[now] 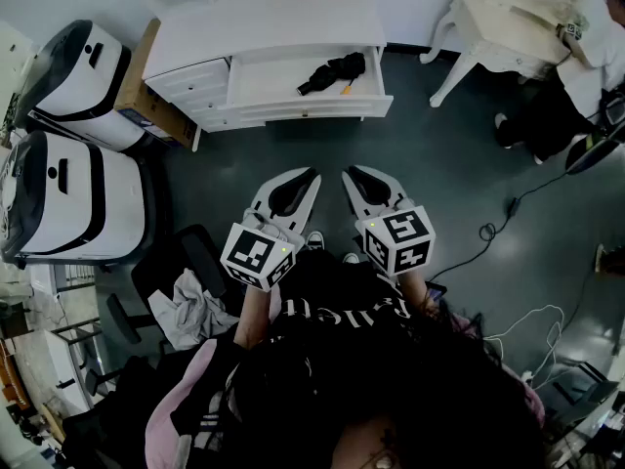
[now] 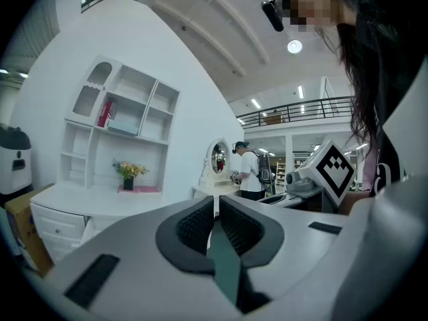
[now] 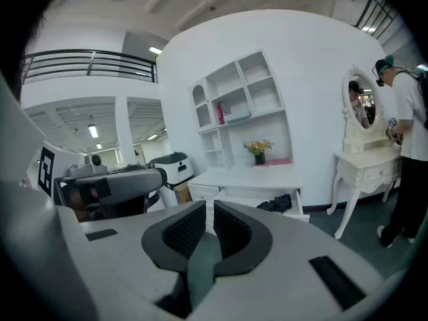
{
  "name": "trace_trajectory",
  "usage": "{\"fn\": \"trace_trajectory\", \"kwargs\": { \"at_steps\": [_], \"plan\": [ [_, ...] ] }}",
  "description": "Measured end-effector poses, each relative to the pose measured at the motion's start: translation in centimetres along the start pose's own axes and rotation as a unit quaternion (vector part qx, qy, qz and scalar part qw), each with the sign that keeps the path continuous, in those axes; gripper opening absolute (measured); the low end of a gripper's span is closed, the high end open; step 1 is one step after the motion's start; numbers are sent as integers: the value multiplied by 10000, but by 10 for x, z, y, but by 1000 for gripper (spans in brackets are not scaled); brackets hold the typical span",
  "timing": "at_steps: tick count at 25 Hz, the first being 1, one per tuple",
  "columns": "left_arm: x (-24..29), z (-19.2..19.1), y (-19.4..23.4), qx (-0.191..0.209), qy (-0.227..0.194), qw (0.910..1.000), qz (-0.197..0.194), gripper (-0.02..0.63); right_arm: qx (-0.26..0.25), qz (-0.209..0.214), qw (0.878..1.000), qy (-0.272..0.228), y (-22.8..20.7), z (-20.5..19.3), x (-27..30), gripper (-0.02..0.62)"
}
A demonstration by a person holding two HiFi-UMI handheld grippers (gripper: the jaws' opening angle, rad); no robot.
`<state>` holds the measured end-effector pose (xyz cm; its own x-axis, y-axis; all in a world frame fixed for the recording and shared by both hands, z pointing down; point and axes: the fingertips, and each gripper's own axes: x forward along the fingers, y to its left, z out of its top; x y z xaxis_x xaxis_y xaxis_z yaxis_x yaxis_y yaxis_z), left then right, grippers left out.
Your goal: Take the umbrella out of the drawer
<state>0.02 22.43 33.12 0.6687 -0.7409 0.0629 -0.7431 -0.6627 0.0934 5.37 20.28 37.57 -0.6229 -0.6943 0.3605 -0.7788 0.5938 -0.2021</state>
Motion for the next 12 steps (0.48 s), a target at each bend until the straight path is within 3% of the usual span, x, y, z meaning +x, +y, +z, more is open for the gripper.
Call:
{"fn": "trace_trajectory", "kwargs": {
  "at_steps": [12],
  "plan": [
    [-2,-3,28,8,67,10000,-30,18,95,-18,9999,54,4,2,29,66]
  ]
}}
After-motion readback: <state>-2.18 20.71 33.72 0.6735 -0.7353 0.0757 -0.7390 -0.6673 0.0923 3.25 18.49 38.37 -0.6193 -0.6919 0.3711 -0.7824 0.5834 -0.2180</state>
